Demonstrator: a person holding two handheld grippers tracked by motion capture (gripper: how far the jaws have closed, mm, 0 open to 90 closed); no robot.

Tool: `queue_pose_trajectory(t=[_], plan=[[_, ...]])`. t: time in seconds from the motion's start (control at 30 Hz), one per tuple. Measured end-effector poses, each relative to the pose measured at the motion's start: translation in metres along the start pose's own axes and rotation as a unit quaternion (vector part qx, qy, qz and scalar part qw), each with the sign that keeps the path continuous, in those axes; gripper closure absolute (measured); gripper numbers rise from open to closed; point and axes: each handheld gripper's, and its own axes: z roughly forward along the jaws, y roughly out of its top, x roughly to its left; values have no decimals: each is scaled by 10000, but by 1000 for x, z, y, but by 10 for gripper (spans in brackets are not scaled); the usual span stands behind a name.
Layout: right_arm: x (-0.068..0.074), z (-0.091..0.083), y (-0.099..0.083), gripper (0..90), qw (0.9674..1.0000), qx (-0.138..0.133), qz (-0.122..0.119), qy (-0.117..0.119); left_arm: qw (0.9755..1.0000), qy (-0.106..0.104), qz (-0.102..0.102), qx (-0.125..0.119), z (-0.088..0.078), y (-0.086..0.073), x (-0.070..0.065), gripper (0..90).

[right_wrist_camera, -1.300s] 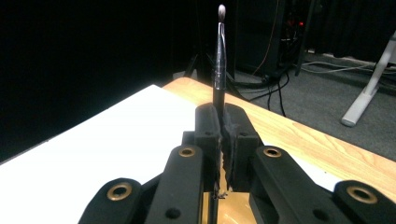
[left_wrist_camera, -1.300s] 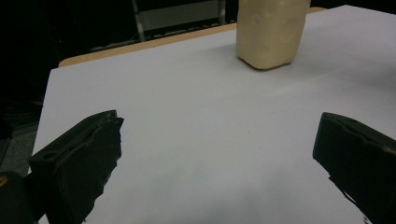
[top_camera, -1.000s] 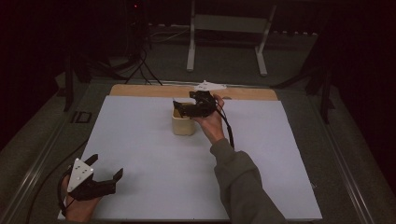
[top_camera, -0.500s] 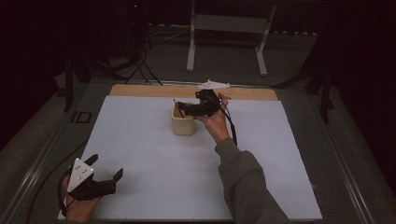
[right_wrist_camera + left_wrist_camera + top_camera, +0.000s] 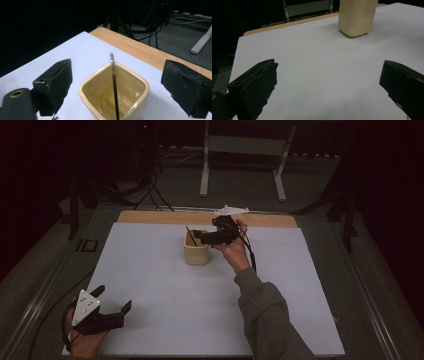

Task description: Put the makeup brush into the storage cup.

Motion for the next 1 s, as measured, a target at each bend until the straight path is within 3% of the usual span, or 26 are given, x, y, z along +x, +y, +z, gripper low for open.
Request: queue_pose_trajectory(t=[0.67,1.0], plan=[[-12,-26,-1,99,9996,182,-180,-122,10000,1,9,14,0,0,0,20],[-18,-40,-11,99,9990,325,-254,-168,10000,9,14,17,0,0,0,20]])
